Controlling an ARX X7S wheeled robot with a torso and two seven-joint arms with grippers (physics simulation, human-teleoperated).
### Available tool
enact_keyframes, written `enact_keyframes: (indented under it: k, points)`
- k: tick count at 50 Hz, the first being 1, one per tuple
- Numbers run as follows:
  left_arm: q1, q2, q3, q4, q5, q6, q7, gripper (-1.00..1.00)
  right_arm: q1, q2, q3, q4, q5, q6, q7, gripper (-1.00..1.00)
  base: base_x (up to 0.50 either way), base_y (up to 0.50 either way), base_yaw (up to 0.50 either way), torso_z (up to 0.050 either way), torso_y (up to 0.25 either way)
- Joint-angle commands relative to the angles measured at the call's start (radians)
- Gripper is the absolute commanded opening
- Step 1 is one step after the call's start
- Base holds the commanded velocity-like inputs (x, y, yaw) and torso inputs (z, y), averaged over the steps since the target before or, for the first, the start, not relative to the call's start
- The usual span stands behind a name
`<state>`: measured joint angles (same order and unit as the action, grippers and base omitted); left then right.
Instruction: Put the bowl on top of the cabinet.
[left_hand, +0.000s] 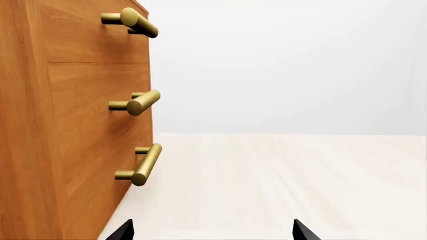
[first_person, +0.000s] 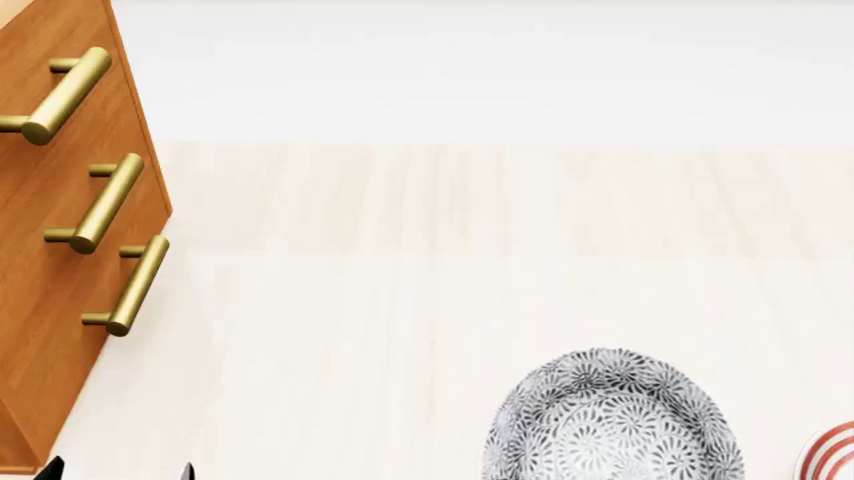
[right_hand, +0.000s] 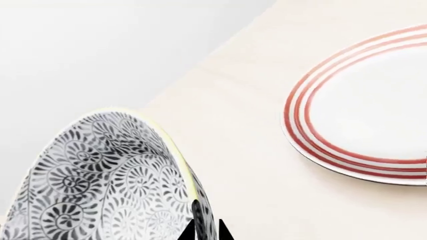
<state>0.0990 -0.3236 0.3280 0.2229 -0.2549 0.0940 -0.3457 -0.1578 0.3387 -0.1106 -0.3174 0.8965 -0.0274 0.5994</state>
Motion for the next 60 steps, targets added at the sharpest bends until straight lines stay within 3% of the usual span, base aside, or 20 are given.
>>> enact_keyframes:
  k: [1, 27, 60]
  points:
    - [0.007, -0.005, -0.001, 0.01, -0.008, 0.0, -0.004, 1.0, -0.011, 0.011, -0.027, -0.043, -0.088, -0.029, -0.038, -1.0, 0.0, 0.0, 0.0, 0.0, 0.0]
    - [0.034, -0.027, 0.008, 0.059, -0.011, 0.0, -0.011, 1.0, 0.051, 0.067, -0.04, -0.205, -0.205, 0.059, 0.109, -1.0, 0.0, 0.0, 0.0, 0.0, 0.0]
    - [0.084, -0.06, -0.002, 0.12, -0.024, 0.034, -0.019, 1.0, 0.343, 0.131, -0.095, -0.212, -0.244, 0.351, 0.256, -1.0, 0.0, 0.0, 0.0, 0.0, 0.0]
